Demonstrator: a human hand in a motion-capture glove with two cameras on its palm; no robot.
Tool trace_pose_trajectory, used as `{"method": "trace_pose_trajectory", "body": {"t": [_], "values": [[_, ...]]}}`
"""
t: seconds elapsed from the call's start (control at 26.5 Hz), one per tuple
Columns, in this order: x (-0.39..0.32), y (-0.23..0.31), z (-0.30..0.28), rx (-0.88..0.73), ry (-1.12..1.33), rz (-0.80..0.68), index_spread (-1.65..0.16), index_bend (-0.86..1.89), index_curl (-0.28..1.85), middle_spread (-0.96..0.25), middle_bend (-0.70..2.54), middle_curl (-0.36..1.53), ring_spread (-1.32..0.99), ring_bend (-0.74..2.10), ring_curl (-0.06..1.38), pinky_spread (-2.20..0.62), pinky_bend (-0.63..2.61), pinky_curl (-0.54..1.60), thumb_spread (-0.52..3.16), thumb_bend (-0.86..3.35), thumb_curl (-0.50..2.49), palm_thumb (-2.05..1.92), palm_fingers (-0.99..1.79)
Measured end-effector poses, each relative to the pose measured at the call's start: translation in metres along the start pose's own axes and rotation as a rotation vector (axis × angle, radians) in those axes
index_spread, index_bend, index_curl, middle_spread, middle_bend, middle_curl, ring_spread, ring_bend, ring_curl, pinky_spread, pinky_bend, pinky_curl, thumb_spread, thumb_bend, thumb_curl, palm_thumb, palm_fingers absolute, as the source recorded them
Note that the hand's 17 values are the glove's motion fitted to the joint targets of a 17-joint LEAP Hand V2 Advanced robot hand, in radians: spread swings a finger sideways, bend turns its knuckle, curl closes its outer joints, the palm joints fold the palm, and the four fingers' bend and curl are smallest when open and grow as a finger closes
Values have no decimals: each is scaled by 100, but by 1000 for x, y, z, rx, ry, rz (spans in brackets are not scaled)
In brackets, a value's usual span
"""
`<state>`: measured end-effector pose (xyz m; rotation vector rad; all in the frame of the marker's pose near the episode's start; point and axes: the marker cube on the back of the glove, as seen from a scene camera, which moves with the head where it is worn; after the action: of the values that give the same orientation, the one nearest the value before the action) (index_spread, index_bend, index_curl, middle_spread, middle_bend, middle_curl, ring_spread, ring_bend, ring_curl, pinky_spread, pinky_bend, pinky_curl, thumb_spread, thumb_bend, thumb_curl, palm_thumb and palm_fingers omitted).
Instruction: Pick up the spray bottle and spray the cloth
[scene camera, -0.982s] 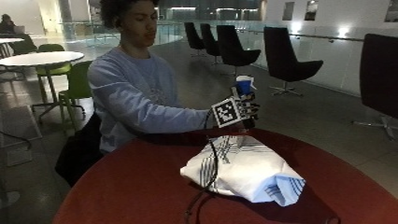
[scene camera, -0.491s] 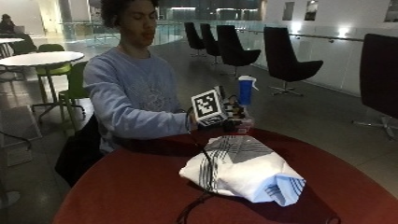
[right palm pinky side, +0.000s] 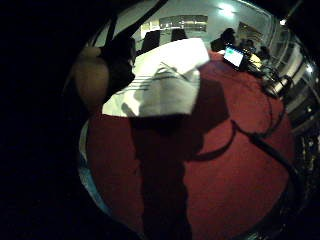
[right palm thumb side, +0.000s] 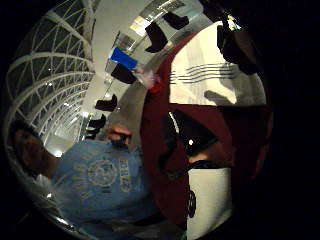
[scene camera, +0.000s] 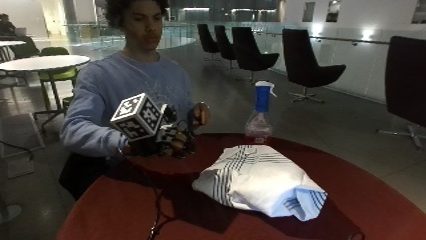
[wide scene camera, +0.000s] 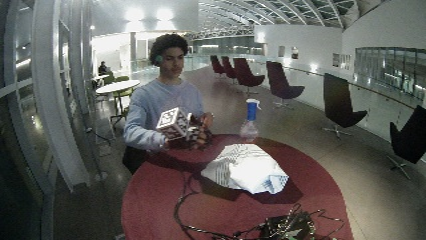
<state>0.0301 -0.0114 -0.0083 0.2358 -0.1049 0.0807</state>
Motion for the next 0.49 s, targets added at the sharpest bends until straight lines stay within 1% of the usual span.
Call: {"method": "trace_pose_trajectory", "body": {"t": [0.23, 0.49], "values": [[44, 44, -16, -9, 156, 56, -27, 14, 31, -5, 33, 44, -2, 37, 35, 19, 16, 31, 107, -2, 43, 67, 89], [53, 57, -19, -6, 191, 68, -28, 11, 29, -4, 35, 45, -2, 39, 36, 20, 17, 30, 109, -2, 42, 67, 86]]}}
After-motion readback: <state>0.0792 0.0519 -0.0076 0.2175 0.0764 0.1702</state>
